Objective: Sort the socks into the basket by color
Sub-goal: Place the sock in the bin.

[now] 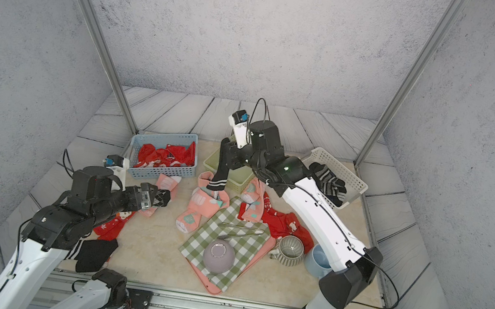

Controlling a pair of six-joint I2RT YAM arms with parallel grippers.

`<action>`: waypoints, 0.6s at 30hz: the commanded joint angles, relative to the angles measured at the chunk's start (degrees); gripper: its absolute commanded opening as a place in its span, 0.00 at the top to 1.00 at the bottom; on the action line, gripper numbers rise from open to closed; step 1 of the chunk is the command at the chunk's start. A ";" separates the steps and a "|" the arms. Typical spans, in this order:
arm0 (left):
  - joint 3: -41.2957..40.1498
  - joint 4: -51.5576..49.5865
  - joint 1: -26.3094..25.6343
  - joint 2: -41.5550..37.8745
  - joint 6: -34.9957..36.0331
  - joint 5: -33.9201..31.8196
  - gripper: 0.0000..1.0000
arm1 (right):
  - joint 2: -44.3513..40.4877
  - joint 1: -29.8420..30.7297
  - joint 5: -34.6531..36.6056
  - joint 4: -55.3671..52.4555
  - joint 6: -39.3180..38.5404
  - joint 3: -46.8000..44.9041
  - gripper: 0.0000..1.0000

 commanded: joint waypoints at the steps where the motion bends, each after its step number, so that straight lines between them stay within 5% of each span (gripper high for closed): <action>1: -1.31 1.41 0.28 -0.07 1.32 1.25 0.04 | -1.21 -5.65 3.87 -0.45 -0.09 1.71 1.00; 18: -4.11 6.69 -0.33 6.82 1.17 3.81 0.04 | 8.68 -30.20 10.14 0.73 -1.05 11.00 1.00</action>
